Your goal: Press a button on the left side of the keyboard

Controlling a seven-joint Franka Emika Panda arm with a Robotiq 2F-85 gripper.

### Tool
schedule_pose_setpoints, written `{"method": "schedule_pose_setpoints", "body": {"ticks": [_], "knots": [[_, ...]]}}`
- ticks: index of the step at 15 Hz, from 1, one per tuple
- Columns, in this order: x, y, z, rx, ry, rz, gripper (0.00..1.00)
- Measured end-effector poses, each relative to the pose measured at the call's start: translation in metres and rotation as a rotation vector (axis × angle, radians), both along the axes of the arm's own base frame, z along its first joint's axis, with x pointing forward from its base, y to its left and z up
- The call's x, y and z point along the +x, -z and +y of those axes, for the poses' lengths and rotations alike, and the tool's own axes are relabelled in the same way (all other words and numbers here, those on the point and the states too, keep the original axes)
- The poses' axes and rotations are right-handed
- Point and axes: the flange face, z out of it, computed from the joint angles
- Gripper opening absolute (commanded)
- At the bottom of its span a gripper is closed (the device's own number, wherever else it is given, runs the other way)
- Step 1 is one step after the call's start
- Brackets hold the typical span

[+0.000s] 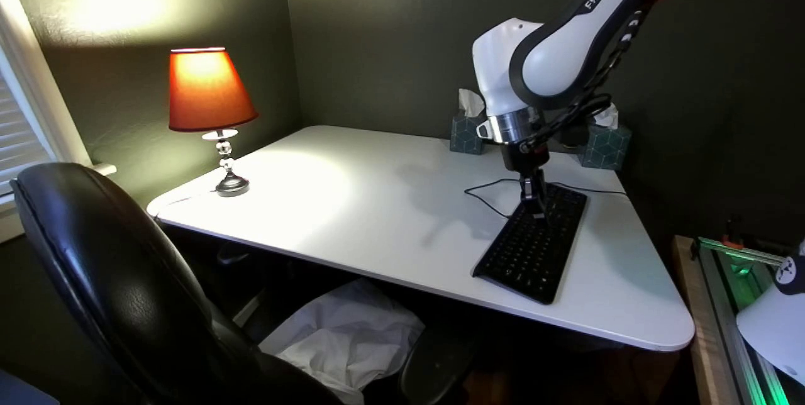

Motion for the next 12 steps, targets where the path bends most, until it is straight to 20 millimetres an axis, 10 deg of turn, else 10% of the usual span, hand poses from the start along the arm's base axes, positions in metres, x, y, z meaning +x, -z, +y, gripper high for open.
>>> {"method": "schedule_pose_setpoints", "body": {"ticks": [12], "knots": [[0.015,0.031,0.005,0.011,-0.028,0.052,0.0]]}}
